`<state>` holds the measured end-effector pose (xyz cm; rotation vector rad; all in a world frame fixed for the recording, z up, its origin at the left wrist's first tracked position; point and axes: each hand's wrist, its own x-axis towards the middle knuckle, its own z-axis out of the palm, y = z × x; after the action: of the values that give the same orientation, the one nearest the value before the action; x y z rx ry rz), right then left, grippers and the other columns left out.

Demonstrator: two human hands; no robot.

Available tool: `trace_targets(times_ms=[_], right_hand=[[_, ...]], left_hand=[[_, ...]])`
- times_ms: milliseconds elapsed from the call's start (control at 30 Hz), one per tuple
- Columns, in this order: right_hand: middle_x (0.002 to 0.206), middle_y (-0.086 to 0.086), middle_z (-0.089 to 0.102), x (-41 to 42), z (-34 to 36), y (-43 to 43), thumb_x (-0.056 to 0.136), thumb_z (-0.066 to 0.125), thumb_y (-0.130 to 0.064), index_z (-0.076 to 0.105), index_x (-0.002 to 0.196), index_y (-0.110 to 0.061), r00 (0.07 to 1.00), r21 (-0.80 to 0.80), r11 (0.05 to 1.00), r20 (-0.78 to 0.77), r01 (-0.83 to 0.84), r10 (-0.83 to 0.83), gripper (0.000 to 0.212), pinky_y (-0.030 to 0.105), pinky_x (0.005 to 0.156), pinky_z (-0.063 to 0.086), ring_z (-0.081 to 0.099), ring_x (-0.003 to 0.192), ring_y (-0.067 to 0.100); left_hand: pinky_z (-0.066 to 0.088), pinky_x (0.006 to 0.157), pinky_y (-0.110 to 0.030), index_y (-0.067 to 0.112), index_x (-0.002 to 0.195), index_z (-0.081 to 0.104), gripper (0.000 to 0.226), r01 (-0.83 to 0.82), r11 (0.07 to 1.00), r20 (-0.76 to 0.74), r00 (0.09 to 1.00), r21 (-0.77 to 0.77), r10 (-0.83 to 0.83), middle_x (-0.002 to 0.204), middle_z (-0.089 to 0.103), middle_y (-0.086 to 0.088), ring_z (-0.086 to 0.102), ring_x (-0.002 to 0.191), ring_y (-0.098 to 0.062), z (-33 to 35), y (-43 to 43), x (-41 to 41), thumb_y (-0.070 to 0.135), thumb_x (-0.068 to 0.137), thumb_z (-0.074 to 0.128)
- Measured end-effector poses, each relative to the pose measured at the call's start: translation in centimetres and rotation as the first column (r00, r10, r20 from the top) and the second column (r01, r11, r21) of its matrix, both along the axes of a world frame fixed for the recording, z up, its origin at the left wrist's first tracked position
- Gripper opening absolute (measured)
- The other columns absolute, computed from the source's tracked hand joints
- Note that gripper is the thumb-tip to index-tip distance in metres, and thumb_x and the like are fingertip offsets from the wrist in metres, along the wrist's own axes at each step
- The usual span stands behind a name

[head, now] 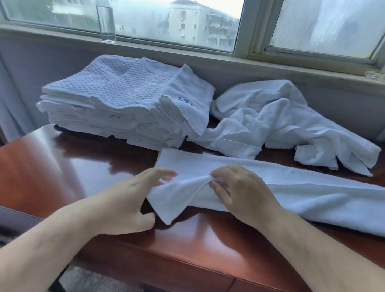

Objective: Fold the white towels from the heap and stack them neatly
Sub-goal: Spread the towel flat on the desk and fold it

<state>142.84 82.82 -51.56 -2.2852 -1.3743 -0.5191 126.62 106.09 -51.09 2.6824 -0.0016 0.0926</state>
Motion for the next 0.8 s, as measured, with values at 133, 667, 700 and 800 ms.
trace_targets(times_ms=[133,667,700,800], right_hand=[[0.085,0.001,0.071,0.6,0.5,0.6,0.1,0.059,-0.022,0.07,0.097,-0.014,1.0,0.038,0.999,0.026,0.015,-0.016,0.015,0.041,0.067,0.055,0.067,0.08,0.025],[0.07,-0.007,0.062,6.3,2.3,3.3,0.101,0.049,-0.042,0.063,0.09,-0.025,0.968,-0.079,0.976,-0.137,0.202,-0.212,0.025,0.034,0.062,0.042,0.057,0.072,0.019],[0.072,-0.008,0.061,7.1,2.5,3.7,0.102,0.047,-0.045,0.061,0.091,-0.026,0.954,-0.126,0.965,-0.167,0.23,-0.249,0.026,0.034,0.062,0.042,0.057,0.075,0.019],[0.075,-0.013,0.056,8.7,2.5,4.9,0.1,0.047,-0.051,0.061,0.09,-0.028,0.94,-0.213,0.946,-0.184,0.246,-0.286,0.028,0.032,0.058,0.037,0.057,0.077,0.018]], left_hand=[[0.05,0.074,-0.027,0.038,0.103,0.063,0.025,-0.114,0.988,0.164,0.978,-0.107,0.13,0.093,0.067,0.019,0.061,0.087,-0.001,-0.2,0.1,1.7,0.019,0.086,0.062],[0.047,0.057,-0.033,0.016,0.066,0.059,0.049,-0.552,0.781,-0.041,0.823,-0.291,0.566,0.062,0.063,0.007,0.06,0.06,-0.016,0.3,2.2,9.6,0.053,0.097,0.048],[0.04,0.051,-0.031,0.016,0.062,0.05,0.05,-0.579,0.778,-0.053,0.809,-0.246,0.585,0.057,0.055,0.007,0.053,0.053,-0.017,0.3,2.2,10.0,0.052,0.096,0.049],[0.029,0.049,-0.027,0.016,0.065,0.046,0.046,-0.635,0.762,-0.083,0.773,-0.129,0.629,0.062,0.051,0.002,0.048,0.054,-0.019,0.3,2.3,10.8,0.048,0.097,0.049]])
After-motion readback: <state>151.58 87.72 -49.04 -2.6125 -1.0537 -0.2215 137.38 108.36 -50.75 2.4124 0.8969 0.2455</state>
